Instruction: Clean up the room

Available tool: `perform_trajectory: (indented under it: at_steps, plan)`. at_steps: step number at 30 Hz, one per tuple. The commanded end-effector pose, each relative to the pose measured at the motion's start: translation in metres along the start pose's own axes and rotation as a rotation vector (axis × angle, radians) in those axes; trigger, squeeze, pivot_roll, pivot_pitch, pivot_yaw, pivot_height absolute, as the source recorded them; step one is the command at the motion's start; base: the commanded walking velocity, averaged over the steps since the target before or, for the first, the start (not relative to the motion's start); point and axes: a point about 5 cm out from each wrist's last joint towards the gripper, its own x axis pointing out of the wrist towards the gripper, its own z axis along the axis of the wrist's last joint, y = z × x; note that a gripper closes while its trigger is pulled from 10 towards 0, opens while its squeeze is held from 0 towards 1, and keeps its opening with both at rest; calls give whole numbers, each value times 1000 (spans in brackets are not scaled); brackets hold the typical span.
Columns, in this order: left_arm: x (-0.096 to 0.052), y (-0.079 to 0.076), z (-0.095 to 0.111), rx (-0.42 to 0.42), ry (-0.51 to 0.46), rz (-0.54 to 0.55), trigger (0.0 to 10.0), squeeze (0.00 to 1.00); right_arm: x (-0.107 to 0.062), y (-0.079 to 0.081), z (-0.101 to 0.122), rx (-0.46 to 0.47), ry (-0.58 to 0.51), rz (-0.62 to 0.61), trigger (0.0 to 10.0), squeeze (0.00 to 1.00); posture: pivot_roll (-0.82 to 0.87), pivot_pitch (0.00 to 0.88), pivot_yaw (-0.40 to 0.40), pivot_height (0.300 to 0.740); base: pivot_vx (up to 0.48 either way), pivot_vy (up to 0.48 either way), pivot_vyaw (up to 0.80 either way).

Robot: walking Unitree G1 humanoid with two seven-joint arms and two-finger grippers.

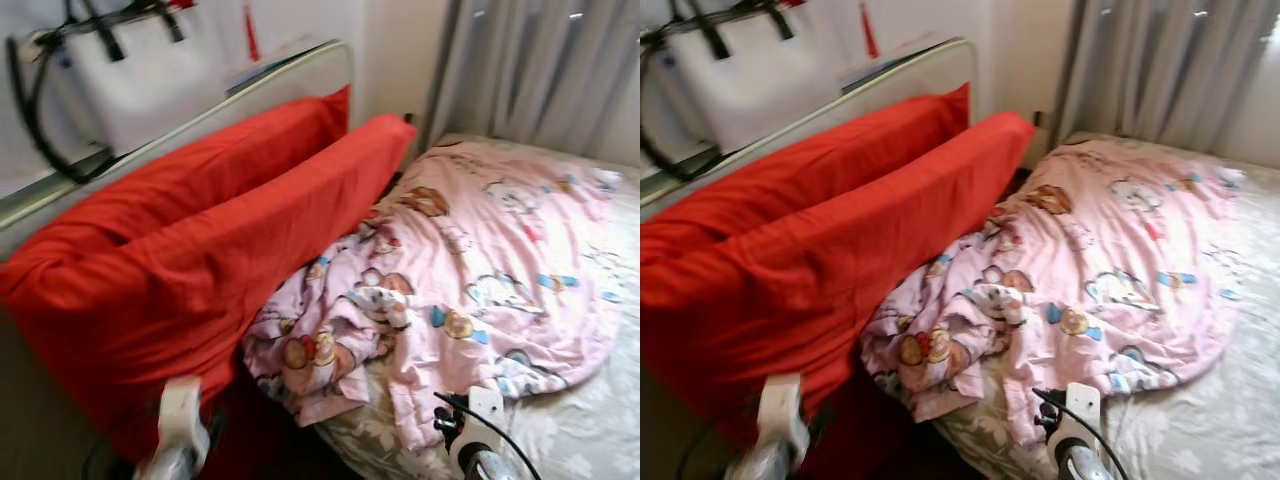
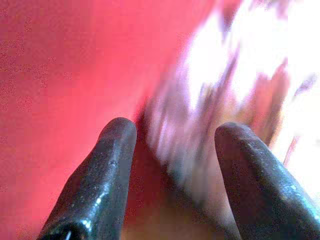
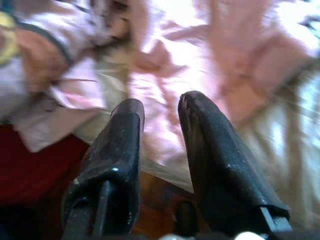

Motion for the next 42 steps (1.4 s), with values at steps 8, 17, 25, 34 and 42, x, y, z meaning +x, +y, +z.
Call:
perform_trajectory:
  at_steps: [8,17,25,34,42]
  plan:
    - [-10,-3,4,12,-126,-14,10000,0,-7,-6,-8,-1,-45,17,10000,0,-21,8,26,740,0,0,0]
    - [-31,6,-7,31,-143,15,10000,0,4,14,72,-65,-413,105,10000,0,-19,19,12,740,0,0,0]
    - [-50,12,-13,42,-161,39,10000,0,-4,22,90,-96,-549,148,10000,0,-13,55,-1,740,0,0,0]
    - [-67,12,-3,38,-212,67,10000,0,-18,31,88,-118,-598,173,10000,0,-2,104,-24,740,0,0,0]
    - [-65,10,3,31,-221,71,10000,0,-13,31,75,-142,-512,149,10000,0,13,123,-25,735,0,0,0]
